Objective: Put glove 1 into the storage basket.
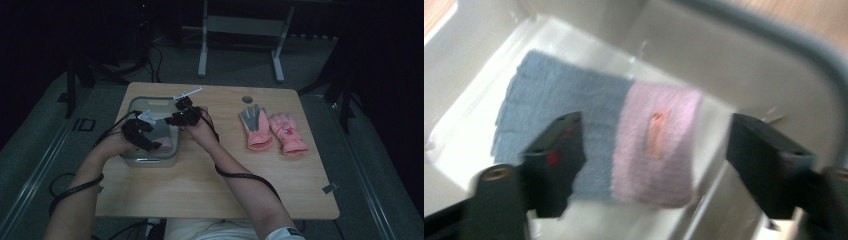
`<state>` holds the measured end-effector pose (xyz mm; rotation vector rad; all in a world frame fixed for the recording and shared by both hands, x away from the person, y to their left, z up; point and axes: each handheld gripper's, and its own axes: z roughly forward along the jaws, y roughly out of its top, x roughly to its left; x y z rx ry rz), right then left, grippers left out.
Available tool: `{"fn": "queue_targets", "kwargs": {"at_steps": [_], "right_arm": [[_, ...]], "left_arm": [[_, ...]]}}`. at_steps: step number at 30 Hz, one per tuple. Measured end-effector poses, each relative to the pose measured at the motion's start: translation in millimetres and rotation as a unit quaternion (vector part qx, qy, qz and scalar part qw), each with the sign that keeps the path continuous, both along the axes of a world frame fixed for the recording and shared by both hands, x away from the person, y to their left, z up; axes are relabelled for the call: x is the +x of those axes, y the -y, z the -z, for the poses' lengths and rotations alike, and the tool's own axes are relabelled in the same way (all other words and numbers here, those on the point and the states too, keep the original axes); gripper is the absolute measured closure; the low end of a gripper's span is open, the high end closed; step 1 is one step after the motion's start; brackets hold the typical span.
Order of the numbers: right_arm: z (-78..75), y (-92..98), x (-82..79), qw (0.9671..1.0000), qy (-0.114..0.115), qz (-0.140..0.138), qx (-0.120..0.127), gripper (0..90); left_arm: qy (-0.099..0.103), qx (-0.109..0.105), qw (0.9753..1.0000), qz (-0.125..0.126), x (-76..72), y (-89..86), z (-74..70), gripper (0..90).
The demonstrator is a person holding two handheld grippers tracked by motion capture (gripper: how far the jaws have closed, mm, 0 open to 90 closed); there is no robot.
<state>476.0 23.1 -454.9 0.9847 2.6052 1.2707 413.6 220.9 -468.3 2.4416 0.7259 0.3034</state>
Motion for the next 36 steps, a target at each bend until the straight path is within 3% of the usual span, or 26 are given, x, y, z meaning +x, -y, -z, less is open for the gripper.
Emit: {"fn": "queue_targets", "kwargs": {"at_steps": [2, 5, 10, 15, 21, 25, 27, 29, 33, 36], "right_arm": [[-3.1, 6.1, -3.5, 1.0, 0.004, -0.003, 0.001, 57.9], [-8.4, 16.4, -8.3, 0.9999, 0.011, -0.004, 0.003, 57.6], [-16.1, 31.6, -13.4, 0.9997, 0.026, -0.003, 0.004, 57.1], [-27.0, 61.4, -19.8, 0.9986, 0.052, 0.008, 0.0, 57.0], [-30.9, 90.6, -23.3, 0.9981, 0.06, 0.015, -0.001, 56.8], [-30.2, 109.8, -25.0, 0.9975, 0.066, 0.021, -0.012, 57.9], [-30.1, 119.7, -25.3, 0.9974, 0.066, 0.025, -0.016, 58.7], [-30.0, 125.9, -25.1, 0.9973, 0.066, 0.028, -0.018, 58.7], [-30.2, 154.6, -28.6, 0.9969, 0.071, 0.033, -0.003, 59.3], [-28.8, 167.6, -30.8, 0.9958, 0.082, 0.036, -0.017, 58.4]], "left_arm": [[-0.007, -0.01, 0.9999, 0.006, -3.4, 2.6, -4.1, 14.3], [-0.001, -0.014, 0.9999, 0.002, -8.6, 11.1, -9.0, 11.8], [0.02, -0.028, 0.9993, 0.016, -16.3, 24.1, -14.9, 4.7], [0.029, -0.061, 0.9966, 0.048, -30.0, 51.3, -20.3, 3.1], [0.03, -0.074, 0.9939, 0.076, -40.3, 79.1, -22.4, 3.1], [0.021, -0.069, 0.9933, 0.091, -45.9, 95.2, -17.3, 3.2], [0.02, -0.051, 0.9936, 0.099, -50.1, 103.8, -13.1, 3.2], [0.02, -0.051, 0.9936, 0.099, -50.1, 103.8, -13.1, 3.3], [0.009, -0.061, 0.9916, 0.114, -65.2, 121.6, 1.0, 3.3], [0.002, -0.054, 0.9908, 0.124, -73.1, 130.2, 11.5, 3.2]]}}
